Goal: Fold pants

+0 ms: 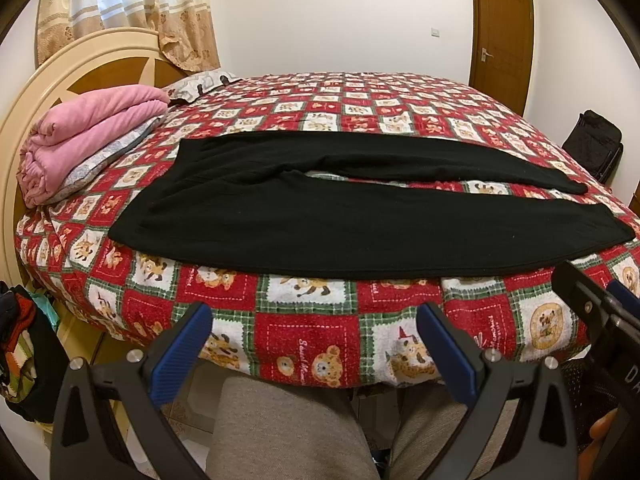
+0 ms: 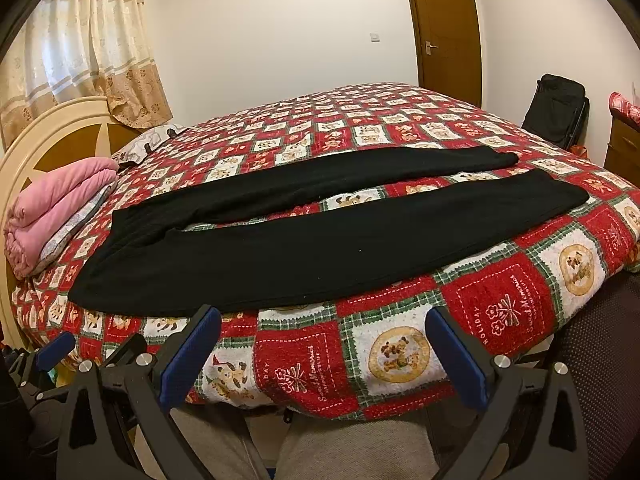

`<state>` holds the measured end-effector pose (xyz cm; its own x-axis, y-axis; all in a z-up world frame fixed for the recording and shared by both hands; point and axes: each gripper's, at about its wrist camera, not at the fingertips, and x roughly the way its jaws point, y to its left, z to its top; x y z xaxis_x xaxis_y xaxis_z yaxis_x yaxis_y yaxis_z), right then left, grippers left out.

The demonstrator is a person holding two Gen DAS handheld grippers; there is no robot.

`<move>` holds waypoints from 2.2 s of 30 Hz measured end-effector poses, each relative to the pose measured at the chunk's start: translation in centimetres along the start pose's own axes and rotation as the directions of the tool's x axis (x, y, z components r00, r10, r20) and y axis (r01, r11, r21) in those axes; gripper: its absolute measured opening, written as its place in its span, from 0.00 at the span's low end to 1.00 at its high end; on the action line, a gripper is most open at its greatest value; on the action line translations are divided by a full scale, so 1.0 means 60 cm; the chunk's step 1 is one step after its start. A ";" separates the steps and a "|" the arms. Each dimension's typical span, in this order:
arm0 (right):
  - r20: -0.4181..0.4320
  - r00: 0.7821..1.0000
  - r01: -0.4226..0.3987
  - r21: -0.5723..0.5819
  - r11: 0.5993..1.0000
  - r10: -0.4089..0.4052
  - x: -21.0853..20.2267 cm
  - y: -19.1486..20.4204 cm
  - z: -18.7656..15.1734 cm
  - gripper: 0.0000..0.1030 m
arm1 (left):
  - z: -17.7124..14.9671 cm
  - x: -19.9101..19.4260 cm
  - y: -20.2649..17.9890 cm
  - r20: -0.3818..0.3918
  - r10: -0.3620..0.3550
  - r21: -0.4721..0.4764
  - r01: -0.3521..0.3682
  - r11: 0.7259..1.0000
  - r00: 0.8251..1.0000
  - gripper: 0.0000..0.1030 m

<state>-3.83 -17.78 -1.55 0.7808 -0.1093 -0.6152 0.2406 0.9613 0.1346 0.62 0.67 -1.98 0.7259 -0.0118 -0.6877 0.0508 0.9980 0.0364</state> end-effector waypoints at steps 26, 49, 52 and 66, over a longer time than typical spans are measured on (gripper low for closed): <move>-0.017 1.000 -0.010 0.001 1.000 0.010 0.004 -0.002 -0.001 0.99 | -0.002 0.004 0.000 -0.010 0.000 0.000 0.000 1.000 1.000 1.00; -0.067 0.997 -0.035 -0.045 0.998 0.032 0.080 -0.033 0.026 0.99 | 0.055 0.131 0.128 -0.139 0.057 -0.009 -0.059 0.998 0.989 1.00; -0.063 0.996 -0.062 -0.069 0.996 0.058 0.112 -0.033 0.068 0.99 | 0.102 0.161 0.168 -0.146 0.072 0.010 -0.072 0.997 0.987 1.00; -0.196 0.969 -0.212 -0.329 0.920 0.153 0.312 0.097 0.249 0.71 | 0.329 0.411 0.394 -0.233 0.096 -0.160 -0.135 0.978 0.968 1.00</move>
<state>20.82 -18.01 -0.66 0.6801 0.0909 -0.7275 -0.1336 0.9910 -0.0012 33.26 22.73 -3.77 0.5474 0.0985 -0.8310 -0.1582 0.9873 0.0128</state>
